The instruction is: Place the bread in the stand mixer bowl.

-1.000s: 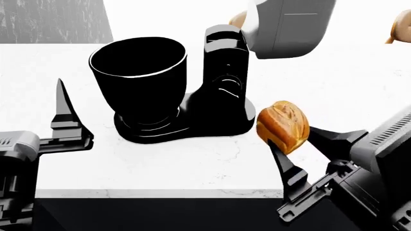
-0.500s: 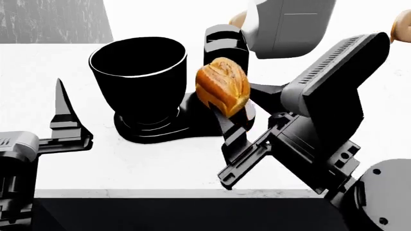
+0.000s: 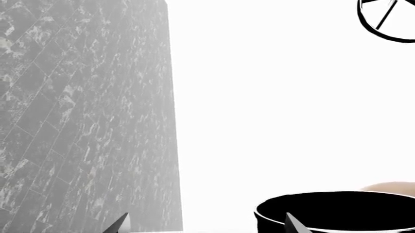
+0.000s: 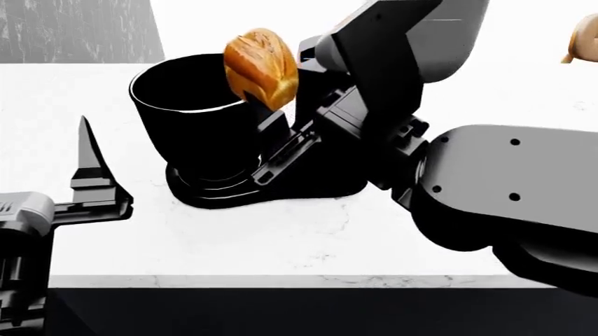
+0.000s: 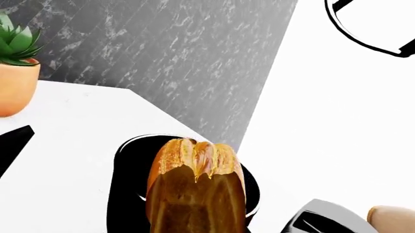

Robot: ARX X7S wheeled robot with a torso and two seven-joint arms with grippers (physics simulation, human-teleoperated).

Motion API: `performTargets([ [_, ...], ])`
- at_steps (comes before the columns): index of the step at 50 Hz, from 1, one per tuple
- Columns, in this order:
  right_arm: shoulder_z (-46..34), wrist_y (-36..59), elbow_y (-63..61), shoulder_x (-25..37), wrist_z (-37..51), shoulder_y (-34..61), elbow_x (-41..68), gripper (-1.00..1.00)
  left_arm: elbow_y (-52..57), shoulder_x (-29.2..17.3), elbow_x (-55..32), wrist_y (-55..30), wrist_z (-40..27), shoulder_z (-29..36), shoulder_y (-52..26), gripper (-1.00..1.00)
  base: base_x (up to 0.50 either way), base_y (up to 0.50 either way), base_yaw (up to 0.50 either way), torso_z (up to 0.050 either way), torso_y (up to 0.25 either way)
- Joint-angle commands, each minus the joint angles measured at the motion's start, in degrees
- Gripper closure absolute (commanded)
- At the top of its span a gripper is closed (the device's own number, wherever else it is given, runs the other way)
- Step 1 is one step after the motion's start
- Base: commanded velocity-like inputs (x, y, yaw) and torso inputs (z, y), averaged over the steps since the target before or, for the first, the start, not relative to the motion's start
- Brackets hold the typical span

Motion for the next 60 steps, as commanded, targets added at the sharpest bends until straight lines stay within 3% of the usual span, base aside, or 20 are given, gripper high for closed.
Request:
performTargets([
  [1,2.2,-1.26,2.87,-2.63,-2.49,1.13,-2.68,1.0,-0.29,1.04,1.22,0.62,0.71,-1.55,0.21,-1.0,0.0,0.0,0.0,0.0,0.0],
  [33,1.24,-1.97,7.5,-6.02,-6.67,1.77,-5.04,1.0,-0.89,0.56,1.29,1.65,0.05,-0.48,0.58,-1.0,0.0,0.0,0.0,0.0,0.001],
  [60,-0.89,-5.86,31.68,-17.48,-21.5,5.11,-11.16,1.0,-0.96,0.11,0.57,1.95,-0.47,-1.14,0.99,-1.0,0.0,0.0,0.0,0.001,0.0],
])
